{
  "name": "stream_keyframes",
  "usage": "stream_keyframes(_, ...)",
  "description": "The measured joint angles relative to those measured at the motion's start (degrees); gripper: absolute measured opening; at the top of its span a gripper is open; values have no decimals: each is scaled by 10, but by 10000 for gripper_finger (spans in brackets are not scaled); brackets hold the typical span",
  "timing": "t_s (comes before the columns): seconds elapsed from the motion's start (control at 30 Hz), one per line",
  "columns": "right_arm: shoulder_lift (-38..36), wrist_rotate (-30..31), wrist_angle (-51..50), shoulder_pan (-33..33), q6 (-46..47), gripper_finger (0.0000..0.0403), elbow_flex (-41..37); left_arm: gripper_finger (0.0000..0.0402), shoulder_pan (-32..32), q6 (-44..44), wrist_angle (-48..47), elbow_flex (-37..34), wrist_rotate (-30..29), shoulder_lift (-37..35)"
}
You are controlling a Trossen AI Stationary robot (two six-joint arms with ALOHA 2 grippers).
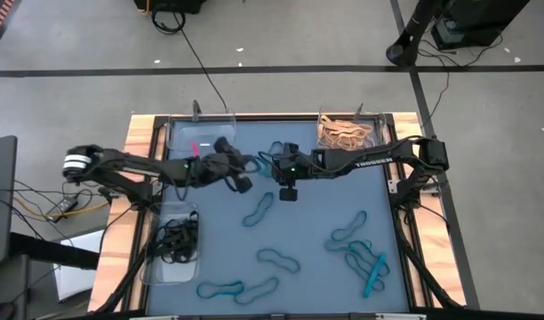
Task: Sort rubber bands into baskets
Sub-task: Put the blue rubber band into the top left transparent bin
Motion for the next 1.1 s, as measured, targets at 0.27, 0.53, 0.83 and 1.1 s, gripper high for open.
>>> stream_keyframes(0.27,0,-32,31,1,3,136,-18,13,37,5,-78,0,-29,-114)
stream_keyframes(0.53,2,-88,181,9,0,130,-119,18,55,-27,-184,-6,-145,-157)
stream_keyframes(0.83,37,-80,259,-4,25,129,-144,20,122,-94,-266,-7,-200,-160)
stream_keyframes(1.1,102,-63,302,-17,42,129,-144,20,200,-120,-298,-7,-184,-149)
